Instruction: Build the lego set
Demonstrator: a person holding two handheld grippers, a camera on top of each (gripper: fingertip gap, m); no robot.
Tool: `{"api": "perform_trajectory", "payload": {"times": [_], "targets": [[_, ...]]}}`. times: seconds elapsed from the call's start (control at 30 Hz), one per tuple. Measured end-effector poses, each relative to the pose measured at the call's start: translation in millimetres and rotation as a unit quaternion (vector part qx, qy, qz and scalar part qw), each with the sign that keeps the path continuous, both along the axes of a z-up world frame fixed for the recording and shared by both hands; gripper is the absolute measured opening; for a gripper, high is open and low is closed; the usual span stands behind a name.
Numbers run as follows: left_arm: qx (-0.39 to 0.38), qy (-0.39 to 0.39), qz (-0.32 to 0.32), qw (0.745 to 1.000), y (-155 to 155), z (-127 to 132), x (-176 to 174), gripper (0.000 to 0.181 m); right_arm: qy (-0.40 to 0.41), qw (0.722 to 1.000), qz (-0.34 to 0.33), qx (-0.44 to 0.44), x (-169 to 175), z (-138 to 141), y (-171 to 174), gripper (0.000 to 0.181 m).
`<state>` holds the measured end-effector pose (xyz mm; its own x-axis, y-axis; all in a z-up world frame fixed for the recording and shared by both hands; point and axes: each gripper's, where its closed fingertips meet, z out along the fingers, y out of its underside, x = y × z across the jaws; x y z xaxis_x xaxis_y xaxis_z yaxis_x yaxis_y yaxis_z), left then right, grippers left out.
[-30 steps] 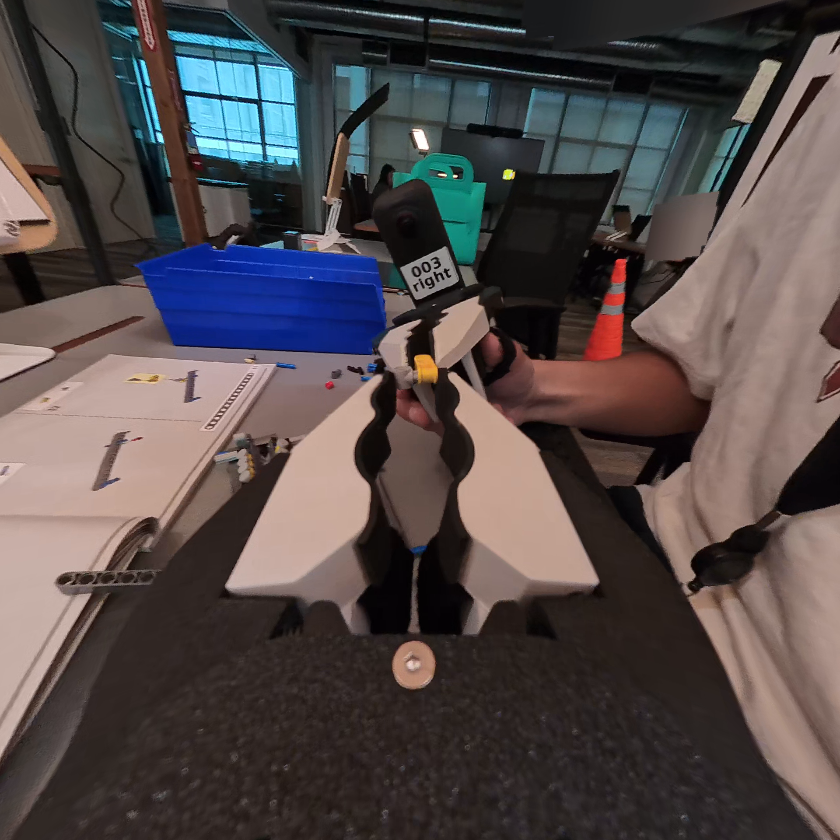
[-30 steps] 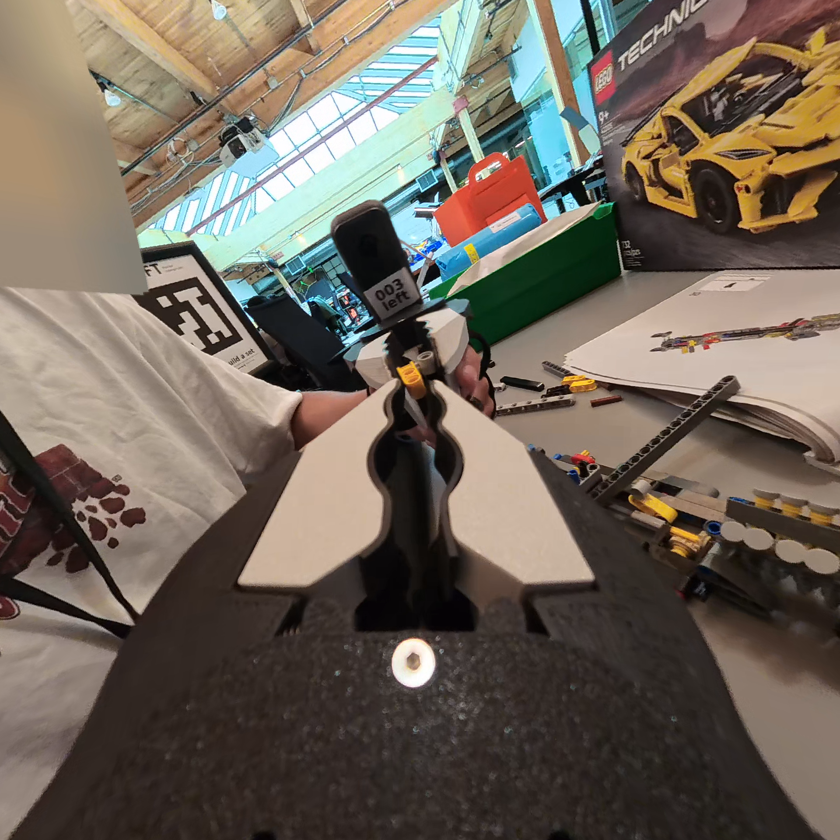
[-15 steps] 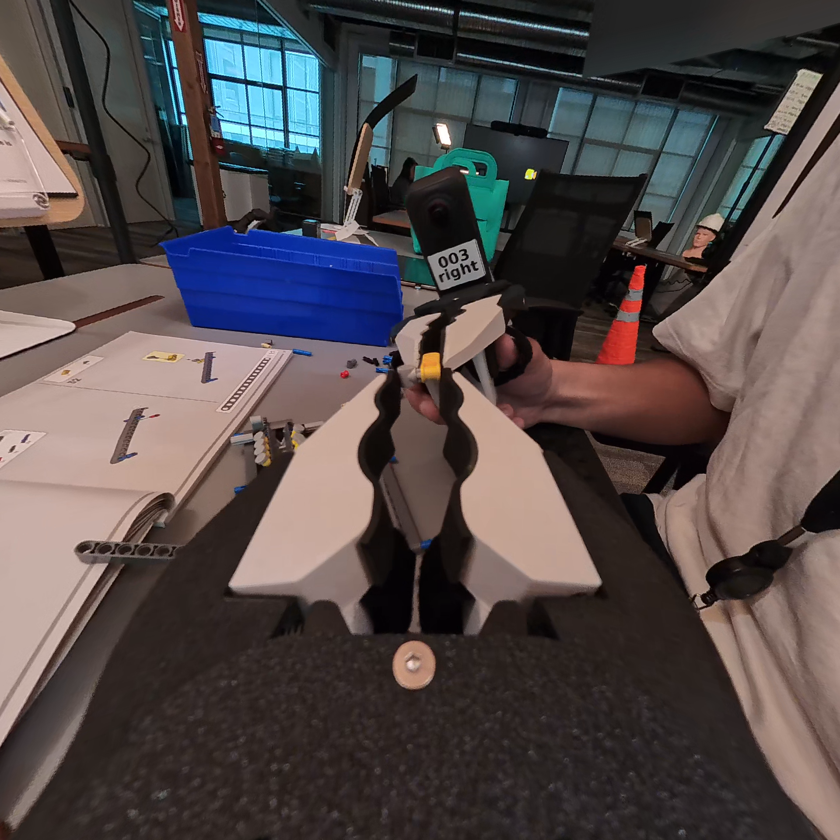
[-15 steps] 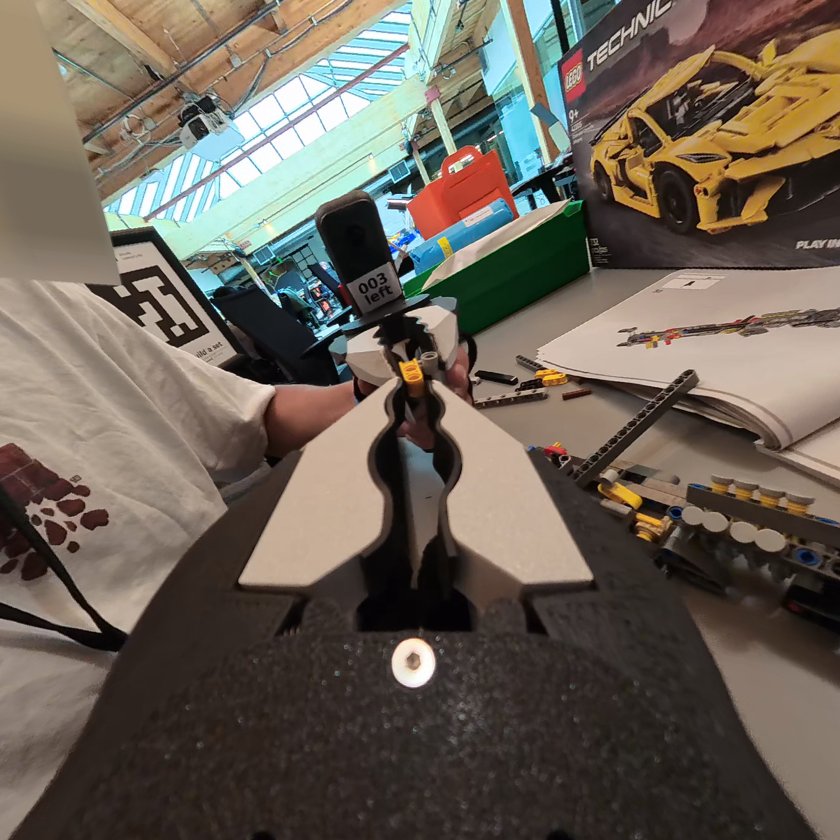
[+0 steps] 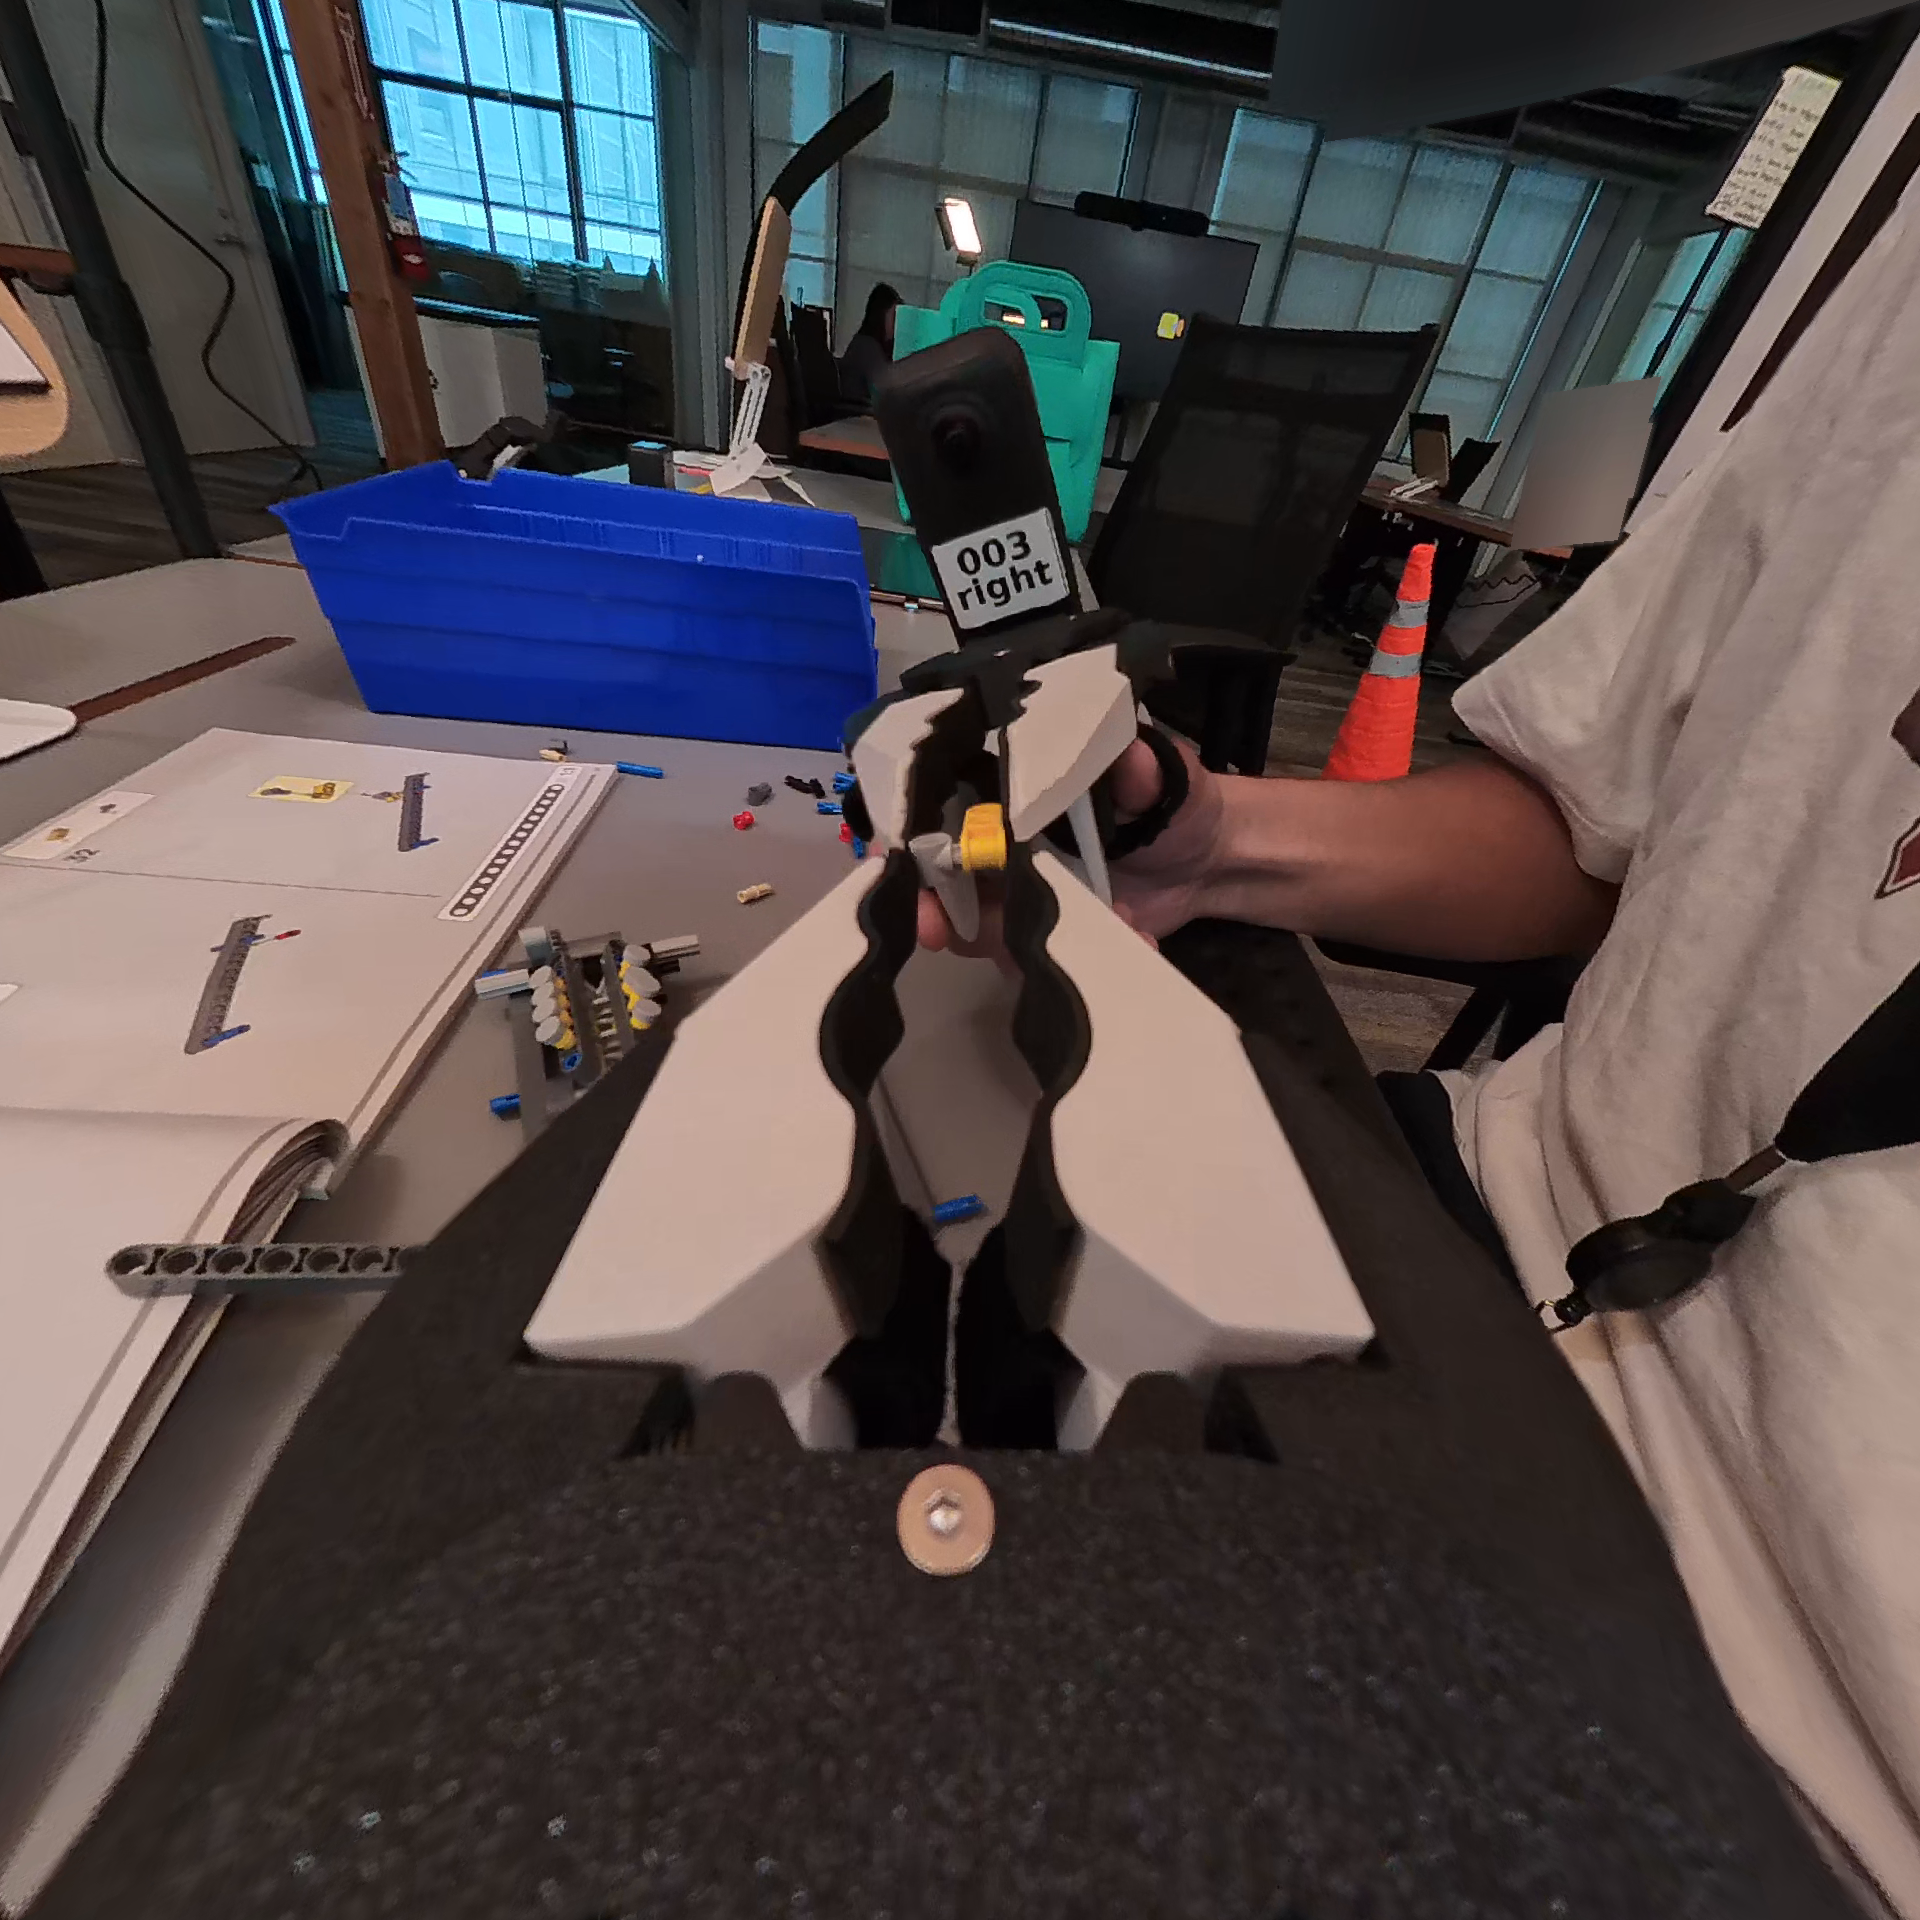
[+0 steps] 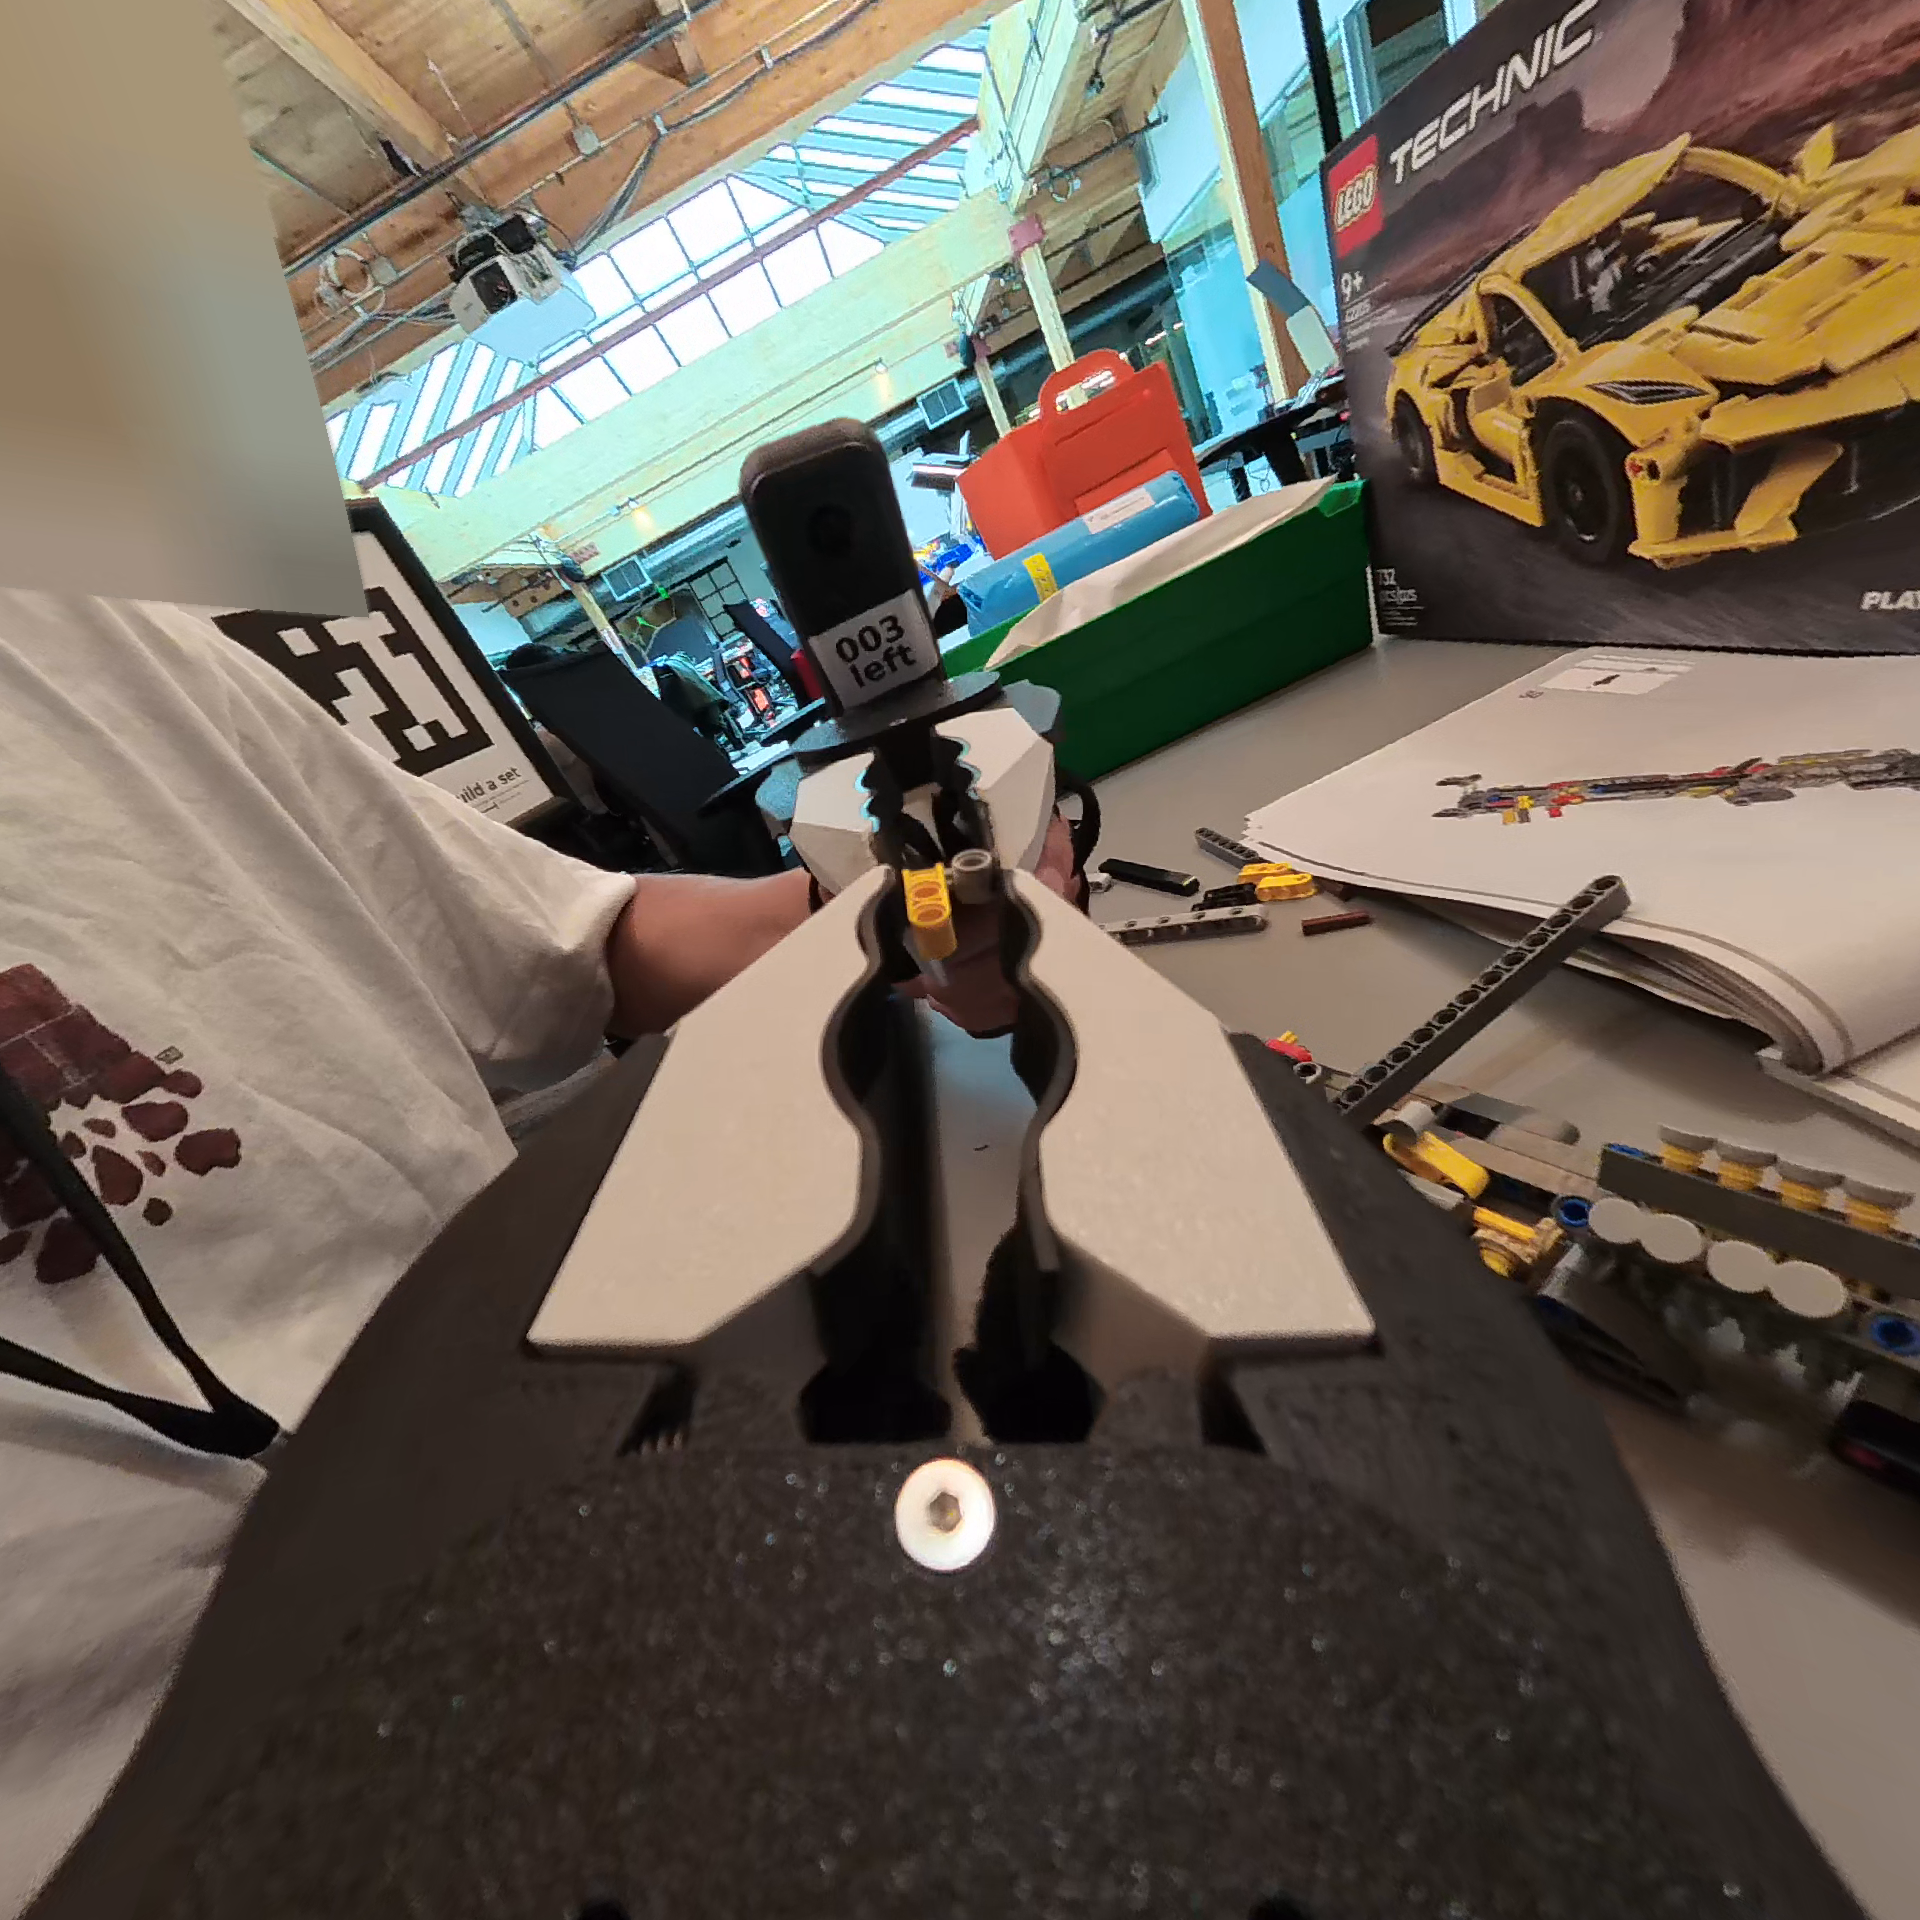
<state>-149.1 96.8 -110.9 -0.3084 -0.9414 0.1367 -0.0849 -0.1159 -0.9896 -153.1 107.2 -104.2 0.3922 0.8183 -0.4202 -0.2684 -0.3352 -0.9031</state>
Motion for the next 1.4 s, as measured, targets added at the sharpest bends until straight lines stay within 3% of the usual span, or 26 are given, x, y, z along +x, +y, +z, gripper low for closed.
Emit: {"api": "perform_trajectory", "payload": {"times": [0.73,0.9,1.07,1.2,1.4], "targets": [[0.020,0.001,0.006,1.000,2,-3,0,0.015,-0.007,1.000,0.000,0.022,-11,0,-4,0.007],[0.142,-0.008,0.078,0.987,19,-3,-2,0.015,0.026,0.999,-0.011,-0.023,0,-1,4,0.012],[0.312,-0.014,0.145,0.939,28,-8,-6,0.014,0.070,0.991,0.037,-0.107,0,-9,5,0.015],[0.333,-0.033,0.137,0.932,19,-5,-4,0.014,0.101,0.982,0.076,-0.144,-5,-11,1,0.022],[0.365,-0.048,0.121,0.922,7,-6,-1,0.014,0.122,0.975,0.103,-0.157,-7,-7,-4,0.011]]}}
